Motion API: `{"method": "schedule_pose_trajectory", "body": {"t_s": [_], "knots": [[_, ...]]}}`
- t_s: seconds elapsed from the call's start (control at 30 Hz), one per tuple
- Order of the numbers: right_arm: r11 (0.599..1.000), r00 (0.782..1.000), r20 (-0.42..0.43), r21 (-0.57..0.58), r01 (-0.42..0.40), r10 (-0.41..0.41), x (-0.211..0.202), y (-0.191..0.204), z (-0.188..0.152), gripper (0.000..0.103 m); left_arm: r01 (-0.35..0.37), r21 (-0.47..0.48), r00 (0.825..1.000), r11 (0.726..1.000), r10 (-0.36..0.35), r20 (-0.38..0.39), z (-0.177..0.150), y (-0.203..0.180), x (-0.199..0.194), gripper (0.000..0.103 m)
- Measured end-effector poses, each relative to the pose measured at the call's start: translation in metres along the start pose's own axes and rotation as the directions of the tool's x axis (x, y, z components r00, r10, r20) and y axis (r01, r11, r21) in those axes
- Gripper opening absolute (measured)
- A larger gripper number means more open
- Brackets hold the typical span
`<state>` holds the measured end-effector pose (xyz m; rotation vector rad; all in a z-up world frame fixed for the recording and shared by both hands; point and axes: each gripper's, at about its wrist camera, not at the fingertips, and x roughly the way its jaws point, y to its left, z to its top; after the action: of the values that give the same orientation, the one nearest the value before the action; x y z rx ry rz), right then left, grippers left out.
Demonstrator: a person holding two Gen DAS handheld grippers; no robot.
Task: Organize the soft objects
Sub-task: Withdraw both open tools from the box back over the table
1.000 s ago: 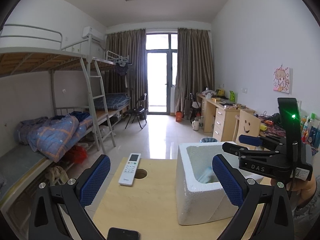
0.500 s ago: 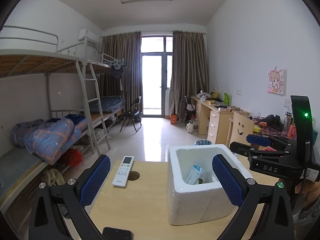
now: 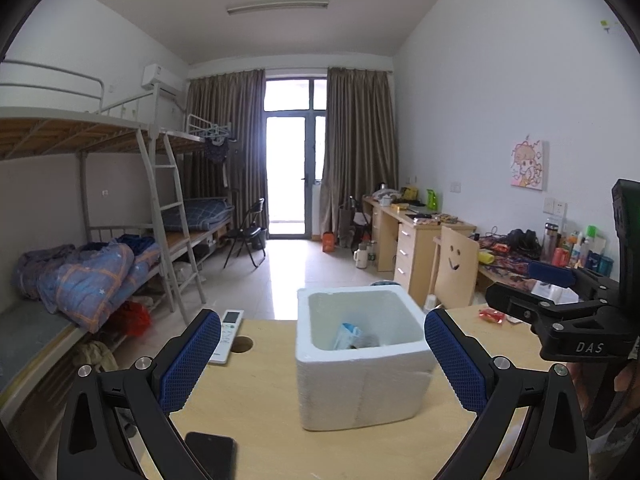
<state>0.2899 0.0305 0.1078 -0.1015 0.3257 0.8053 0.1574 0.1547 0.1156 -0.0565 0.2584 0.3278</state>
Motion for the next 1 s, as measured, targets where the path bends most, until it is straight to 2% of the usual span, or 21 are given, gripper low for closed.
{"method": "schedule_pose_trajectory", "body": {"t_s": [0.37,0.53,0.7,0.9,1.0], "knots": [[1.0,0.999,0.054,-0.01,0.005,-0.005,-0.057,-0.006,-0.009,0.103,0.036,0.01,0.999,0.999,-0.036,0.038,-0.003,-0.027,-0.048,0.102],[1.0,0.998,0.067,-0.003,-0.007,0.007,-0.082,-0.005,-0.021,0.103,0.06,0.01,0.997,0.998,-0.061,0.048,-0.015,-0.037,-0.074,0.102],[1.0,0.996,0.094,0.014,-0.004,0.002,-0.104,-0.002,-0.038,0.103,0.054,-0.001,0.996,0.999,-0.054,0.066,-0.027,-0.037,-0.095,0.102],[0.999,0.991,0.126,0.036,0.037,-0.041,-0.136,0.005,-0.06,0.103,0.057,0.0,0.995,0.998,-0.057,0.087,-0.043,-0.043,-0.123,0.102],[0.998,0.99,0.139,0.051,0.031,-0.037,-0.151,0.007,-0.069,0.103,0.063,-0.006,0.994,0.998,-0.062,0.092,-0.053,-0.045,-0.134,0.102]]}}
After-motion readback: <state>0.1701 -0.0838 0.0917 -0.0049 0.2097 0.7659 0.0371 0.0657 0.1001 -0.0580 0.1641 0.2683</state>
